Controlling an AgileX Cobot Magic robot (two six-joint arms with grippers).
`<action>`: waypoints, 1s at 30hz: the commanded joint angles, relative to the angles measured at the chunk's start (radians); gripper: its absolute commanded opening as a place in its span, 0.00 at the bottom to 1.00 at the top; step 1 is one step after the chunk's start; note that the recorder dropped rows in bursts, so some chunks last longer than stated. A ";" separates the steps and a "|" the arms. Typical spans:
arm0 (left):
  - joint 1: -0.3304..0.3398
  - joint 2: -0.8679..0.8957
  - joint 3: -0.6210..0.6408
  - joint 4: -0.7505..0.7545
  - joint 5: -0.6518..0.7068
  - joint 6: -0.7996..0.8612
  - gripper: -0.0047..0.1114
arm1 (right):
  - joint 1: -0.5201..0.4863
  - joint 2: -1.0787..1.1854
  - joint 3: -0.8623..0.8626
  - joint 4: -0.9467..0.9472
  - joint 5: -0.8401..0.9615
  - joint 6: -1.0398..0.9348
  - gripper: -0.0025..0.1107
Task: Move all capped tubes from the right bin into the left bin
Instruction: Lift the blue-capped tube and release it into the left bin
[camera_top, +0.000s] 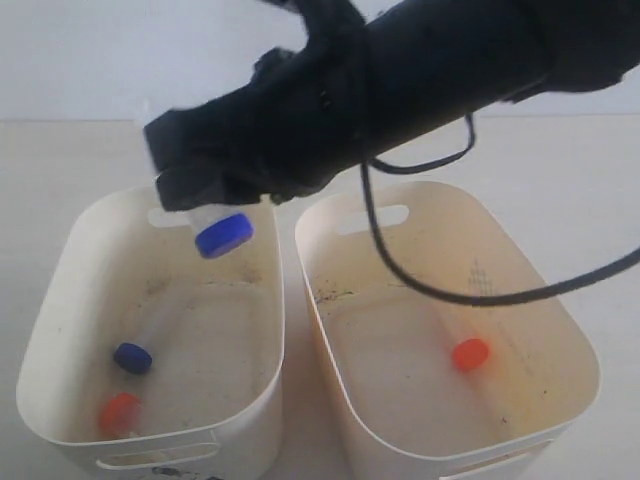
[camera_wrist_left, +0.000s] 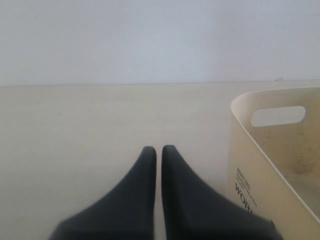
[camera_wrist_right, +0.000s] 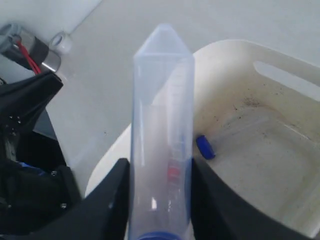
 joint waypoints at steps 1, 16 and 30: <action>0.001 -0.003 -0.003 0.000 -0.004 -0.008 0.08 | 0.057 0.061 -0.006 0.008 -0.099 -0.102 0.15; 0.001 -0.003 -0.003 0.000 -0.004 -0.008 0.08 | 0.057 0.042 -0.006 -0.067 -0.086 0.055 0.02; 0.001 -0.003 -0.003 0.000 -0.004 -0.008 0.08 | 0.058 -0.077 -0.019 -1.238 0.428 1.159 0.02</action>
